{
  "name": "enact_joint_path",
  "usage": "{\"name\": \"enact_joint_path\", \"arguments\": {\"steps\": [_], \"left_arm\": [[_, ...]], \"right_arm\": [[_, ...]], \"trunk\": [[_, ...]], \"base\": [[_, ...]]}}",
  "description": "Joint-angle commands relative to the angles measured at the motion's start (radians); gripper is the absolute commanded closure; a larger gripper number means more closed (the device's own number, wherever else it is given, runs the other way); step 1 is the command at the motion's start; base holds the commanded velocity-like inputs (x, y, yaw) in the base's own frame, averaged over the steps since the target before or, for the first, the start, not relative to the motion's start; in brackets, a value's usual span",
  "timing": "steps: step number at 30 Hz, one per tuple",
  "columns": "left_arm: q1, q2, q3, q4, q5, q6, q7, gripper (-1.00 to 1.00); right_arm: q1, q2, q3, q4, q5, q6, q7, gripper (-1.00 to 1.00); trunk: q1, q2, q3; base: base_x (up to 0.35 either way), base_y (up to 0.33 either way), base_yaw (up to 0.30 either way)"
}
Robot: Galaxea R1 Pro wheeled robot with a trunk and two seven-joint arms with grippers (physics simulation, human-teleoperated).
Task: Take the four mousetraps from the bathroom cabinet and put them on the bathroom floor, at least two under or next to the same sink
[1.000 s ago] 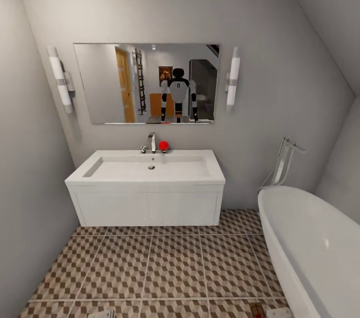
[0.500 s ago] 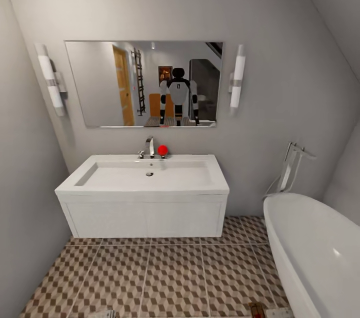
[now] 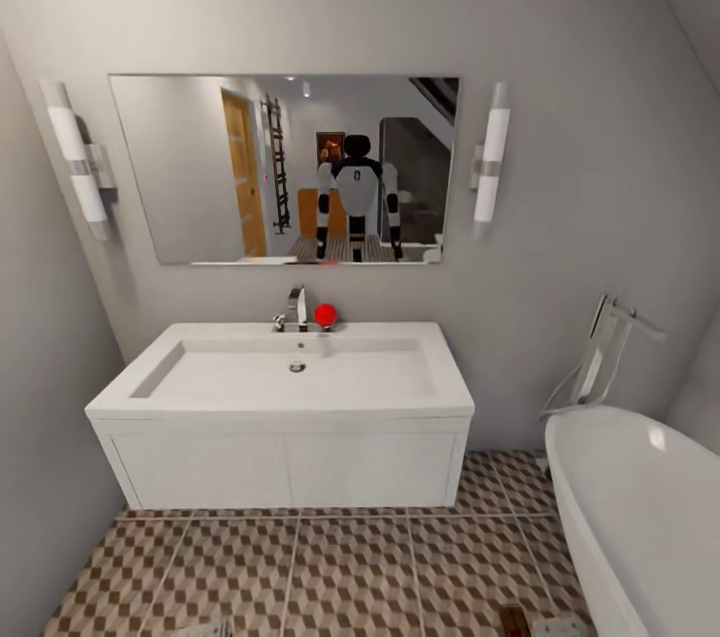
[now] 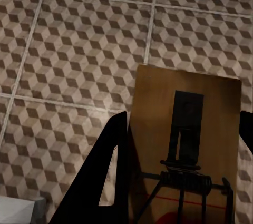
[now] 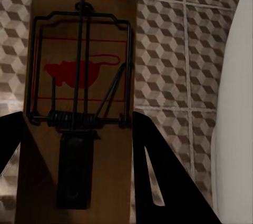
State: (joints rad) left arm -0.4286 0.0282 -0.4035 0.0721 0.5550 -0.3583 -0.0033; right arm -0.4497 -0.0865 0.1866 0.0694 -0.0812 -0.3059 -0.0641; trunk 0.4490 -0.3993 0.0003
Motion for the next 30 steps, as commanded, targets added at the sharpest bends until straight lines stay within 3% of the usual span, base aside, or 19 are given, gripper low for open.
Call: {"name": "enact_joint_path", "arguments": {"steps": [1, 20, 30], "left_arm": [[-0.001, -0.001, -0.008, 0.003, 0.002, -0.005, 0.003, 1.0], [-0.001, -0.001, -0.008, 0.003, 0.002, -0.005, 0.003, 1.0], [-0.001, -0.001, -0.008, 0.003, 0.002, -0.005, 0.003, 1.0]], "right_arm": [[-0.001, 0.001, 0.009, 0.004, -0.012, -0.007, 0.003, 1.0], [-0.001, 0.001, 0.009, 0.004, -0.012, -0.007, 0.003, 1.0], [-0.001, 0.001, 0.008, 0.004, -0.012, -0.007, 0.003, 1.0]], "trunk": [[0.001, -0.001, 0.0], [0.001, -0.001, 0.0], [0.001, -0.001, 0.0]], "base": [[0.327, 0.096, 0.0], [0.324, 0.069, 0.0], [0.068, 0.023, 0.0]]}}
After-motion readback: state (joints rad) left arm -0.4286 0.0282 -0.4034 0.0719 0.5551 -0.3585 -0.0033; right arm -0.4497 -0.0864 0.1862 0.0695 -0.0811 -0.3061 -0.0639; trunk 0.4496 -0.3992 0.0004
